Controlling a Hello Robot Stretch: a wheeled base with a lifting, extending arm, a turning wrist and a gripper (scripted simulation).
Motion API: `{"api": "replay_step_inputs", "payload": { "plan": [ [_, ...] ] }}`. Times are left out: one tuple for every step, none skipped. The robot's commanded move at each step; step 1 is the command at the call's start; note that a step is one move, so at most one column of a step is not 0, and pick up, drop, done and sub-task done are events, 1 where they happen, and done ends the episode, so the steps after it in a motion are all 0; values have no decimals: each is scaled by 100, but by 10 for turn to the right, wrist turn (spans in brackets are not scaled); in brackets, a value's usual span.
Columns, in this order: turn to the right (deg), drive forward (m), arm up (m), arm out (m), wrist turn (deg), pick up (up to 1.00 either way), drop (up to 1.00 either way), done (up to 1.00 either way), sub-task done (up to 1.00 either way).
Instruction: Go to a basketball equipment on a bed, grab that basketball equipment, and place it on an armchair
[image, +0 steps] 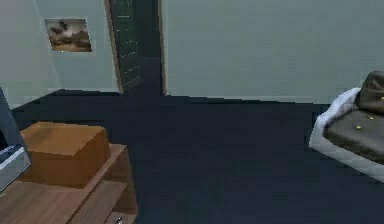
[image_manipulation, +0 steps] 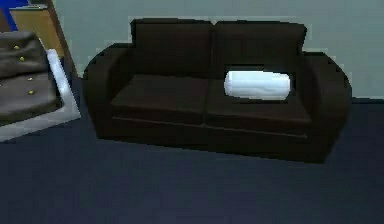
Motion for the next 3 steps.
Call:
{"api": "replay_step_inputs", "payload": {
  "plan": [
    [-30,0,0,0,0,0,0,0,0],
    [120,0,0,0,0,0,0,0,0],
    [0,100,0,0,0,0,0,0,0]
  ]
}}
